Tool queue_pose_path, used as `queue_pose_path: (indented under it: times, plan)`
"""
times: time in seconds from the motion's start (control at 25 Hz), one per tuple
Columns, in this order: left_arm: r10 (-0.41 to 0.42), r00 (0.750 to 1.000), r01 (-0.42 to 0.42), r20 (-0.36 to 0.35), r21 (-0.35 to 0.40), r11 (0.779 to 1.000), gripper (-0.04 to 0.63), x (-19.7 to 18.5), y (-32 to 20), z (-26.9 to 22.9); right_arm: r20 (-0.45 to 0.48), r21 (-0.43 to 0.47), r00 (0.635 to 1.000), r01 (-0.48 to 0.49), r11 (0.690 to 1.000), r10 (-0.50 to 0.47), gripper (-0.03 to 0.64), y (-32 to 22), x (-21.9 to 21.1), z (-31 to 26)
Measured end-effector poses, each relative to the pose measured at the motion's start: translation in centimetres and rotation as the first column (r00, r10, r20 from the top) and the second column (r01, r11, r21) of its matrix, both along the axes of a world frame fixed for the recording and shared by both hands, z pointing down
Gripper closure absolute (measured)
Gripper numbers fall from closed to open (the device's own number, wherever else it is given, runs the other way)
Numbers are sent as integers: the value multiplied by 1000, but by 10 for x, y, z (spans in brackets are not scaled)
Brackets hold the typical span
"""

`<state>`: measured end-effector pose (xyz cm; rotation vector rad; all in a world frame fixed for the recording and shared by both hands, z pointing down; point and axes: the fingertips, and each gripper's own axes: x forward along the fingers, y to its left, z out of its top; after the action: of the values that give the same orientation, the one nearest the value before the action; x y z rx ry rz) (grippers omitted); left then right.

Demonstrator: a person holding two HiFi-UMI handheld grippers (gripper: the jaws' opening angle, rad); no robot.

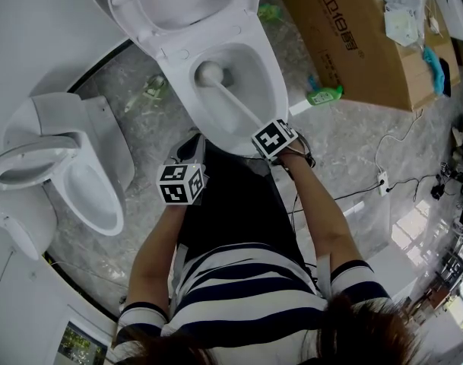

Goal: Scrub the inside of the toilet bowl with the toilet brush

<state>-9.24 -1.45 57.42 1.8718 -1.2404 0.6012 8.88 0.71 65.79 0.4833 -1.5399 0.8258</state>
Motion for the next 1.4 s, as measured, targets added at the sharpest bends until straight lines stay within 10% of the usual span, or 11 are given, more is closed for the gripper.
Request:
queue_pose_path:
  times: [1.4]
  plan:
    - [60,998,-59,-15,9,998,595,9,20,-4,-146,23,975,-164,986,166,592,19,81,-18]
